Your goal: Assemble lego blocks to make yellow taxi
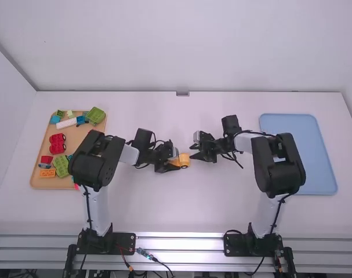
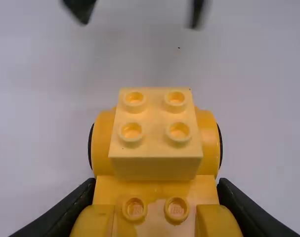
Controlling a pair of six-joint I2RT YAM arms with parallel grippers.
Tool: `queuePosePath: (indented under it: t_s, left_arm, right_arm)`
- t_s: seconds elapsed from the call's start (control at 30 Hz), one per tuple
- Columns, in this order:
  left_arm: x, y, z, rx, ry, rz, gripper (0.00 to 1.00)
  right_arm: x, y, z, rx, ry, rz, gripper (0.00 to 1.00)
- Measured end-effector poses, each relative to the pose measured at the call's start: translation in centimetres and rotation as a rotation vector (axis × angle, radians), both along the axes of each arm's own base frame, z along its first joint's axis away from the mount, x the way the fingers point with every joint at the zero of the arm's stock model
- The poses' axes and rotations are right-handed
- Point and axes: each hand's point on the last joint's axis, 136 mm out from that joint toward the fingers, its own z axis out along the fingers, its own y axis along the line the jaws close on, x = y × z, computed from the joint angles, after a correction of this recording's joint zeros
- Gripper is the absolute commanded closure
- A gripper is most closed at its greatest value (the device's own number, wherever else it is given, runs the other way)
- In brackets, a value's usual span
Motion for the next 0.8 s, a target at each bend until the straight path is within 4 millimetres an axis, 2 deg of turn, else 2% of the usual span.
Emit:
queuePosePath:
  t_s: [0.1, 0.37, 0.67, 0.8]
  left_arm:
    - [0.0, 0.0, 0.0, 0.0, 0.001, 0.0, 0.86]
    - [0.1, 0.1, 0.0, 0.005, 0.002, 0.005, 0.88]
    - [0.1, 0.1, 0.0, 0.009, 0.002, 0.002, 0.9]
    - [0.1, 0.1, 0.0, 0.011, 0.001, -0.001, 0.91]
  right_arm:
    - [0.0, 0.3, 0.2, 0.011, 0.0, 0.005, 1.0]
    - [-1.6, 2.7, -0.2, -0.014, -0.013, 0.074, 1.0]
    - [-0.6, 2.2, -1.3, -0.011, -0.071, 0.008, 1.0]
    - [-0.9, 2.2, -1.9, -0.011, -0.05, -0.024, 1.0]
